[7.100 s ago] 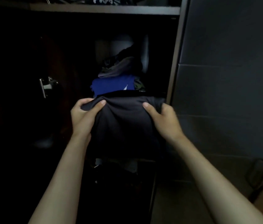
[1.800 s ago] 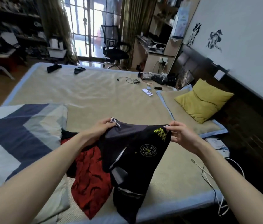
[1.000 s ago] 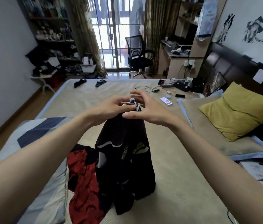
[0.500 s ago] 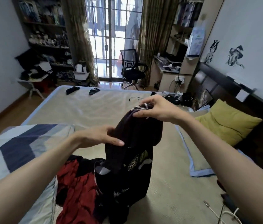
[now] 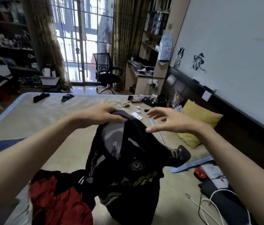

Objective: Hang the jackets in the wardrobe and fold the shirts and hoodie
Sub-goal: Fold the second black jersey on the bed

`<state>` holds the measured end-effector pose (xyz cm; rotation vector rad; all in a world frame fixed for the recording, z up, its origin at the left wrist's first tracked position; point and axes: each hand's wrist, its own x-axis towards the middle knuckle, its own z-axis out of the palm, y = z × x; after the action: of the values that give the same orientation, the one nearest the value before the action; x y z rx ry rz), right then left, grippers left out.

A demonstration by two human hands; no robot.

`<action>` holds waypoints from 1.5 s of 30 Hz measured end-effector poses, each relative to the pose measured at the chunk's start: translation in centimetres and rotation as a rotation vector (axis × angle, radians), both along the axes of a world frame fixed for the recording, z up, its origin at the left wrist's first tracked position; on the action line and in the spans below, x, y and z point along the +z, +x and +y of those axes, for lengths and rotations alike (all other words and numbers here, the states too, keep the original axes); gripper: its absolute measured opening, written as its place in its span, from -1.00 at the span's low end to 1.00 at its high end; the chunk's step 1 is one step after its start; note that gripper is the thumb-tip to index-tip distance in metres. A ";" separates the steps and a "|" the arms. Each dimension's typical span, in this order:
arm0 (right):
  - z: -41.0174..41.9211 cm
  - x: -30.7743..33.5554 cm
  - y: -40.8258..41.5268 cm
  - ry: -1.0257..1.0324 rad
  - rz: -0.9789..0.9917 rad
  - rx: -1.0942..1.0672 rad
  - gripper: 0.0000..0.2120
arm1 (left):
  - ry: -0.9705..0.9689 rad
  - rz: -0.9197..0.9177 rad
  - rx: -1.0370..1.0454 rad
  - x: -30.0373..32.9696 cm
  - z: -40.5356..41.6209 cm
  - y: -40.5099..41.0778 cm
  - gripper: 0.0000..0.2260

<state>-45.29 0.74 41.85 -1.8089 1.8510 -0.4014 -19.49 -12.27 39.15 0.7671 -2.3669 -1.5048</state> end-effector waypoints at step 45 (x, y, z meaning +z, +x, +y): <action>-2.6 -2.9 -11.5 -0.348 -0.049 -0.060 -0.88 | -0.583 -0.118 0.445 6.6 1.9 -9.1 -0.75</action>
<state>-56.75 -1.86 38.97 -1.9449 1.8955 -0.8265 -28.61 -10.38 45.79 1.1341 -2.3151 -0.5670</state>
